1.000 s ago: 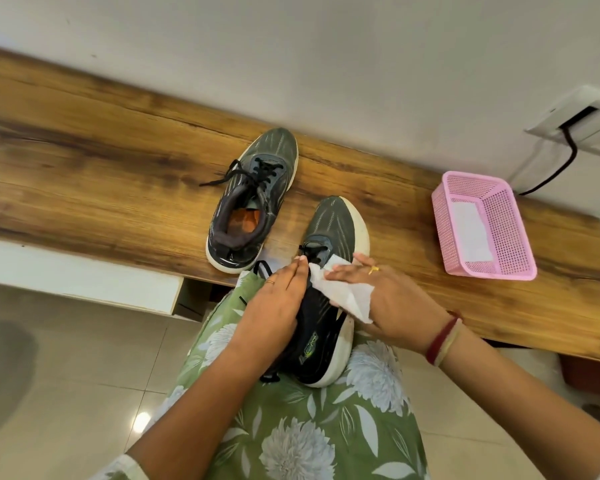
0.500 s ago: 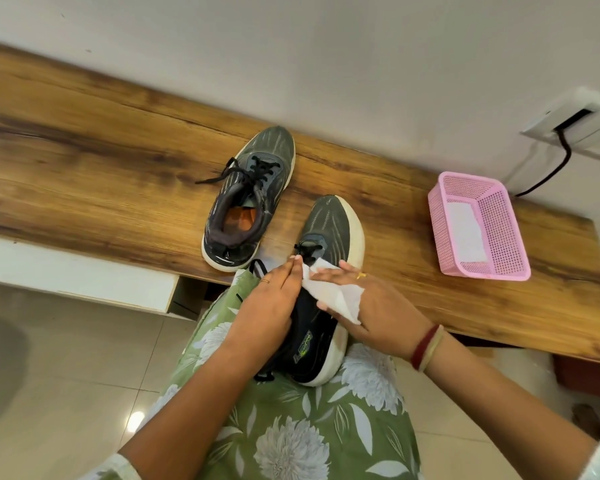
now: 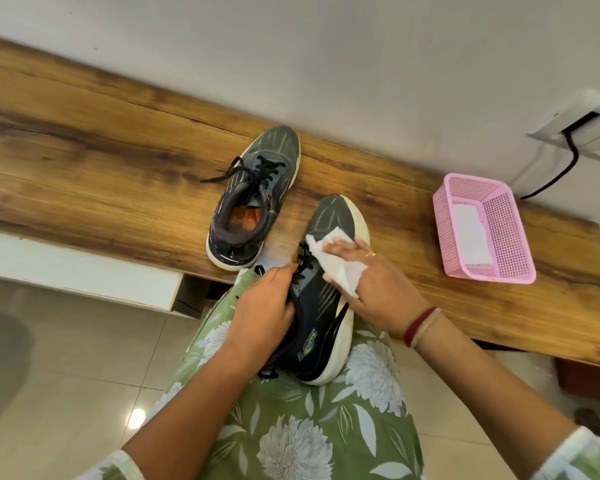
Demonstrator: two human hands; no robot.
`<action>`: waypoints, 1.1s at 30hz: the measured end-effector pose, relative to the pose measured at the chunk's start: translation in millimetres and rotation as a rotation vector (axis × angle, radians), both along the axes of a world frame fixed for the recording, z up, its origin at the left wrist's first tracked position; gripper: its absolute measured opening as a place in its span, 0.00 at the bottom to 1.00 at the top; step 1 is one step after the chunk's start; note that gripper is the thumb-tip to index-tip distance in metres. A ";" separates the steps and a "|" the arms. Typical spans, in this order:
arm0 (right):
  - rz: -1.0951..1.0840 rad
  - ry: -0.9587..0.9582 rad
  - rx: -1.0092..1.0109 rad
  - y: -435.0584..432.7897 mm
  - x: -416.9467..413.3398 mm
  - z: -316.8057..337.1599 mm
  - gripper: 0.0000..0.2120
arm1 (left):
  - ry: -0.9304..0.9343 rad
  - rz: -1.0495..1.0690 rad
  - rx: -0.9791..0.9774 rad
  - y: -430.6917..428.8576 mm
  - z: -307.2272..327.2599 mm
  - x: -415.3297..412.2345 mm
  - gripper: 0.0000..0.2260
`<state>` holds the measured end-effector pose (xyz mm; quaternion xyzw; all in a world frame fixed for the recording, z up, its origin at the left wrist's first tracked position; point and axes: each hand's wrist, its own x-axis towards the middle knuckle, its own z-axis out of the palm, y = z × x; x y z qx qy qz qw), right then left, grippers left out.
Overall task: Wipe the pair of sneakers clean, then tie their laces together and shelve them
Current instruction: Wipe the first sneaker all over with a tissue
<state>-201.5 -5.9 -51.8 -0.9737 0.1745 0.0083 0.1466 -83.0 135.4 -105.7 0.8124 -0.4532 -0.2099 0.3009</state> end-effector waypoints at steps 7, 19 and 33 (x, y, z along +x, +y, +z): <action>0.062 0.020 -0.053 -5.1 -1.3 5.9 0.34 | -0.037 -0.013 -0.069 -0.3 -1.8 0.9 0.20; 0.084 0.045 0.040 24.5 -4.0 6.1 0.25 | -0.075 -0.028 -0.098 0.4 -2.4 1.6 0.19; -0.377 -0.184 0.166 -18.6 -11.9 29.2 0.25 | -0.204 -0.053 -0.089 -4.1 -2.8 2.1 0.28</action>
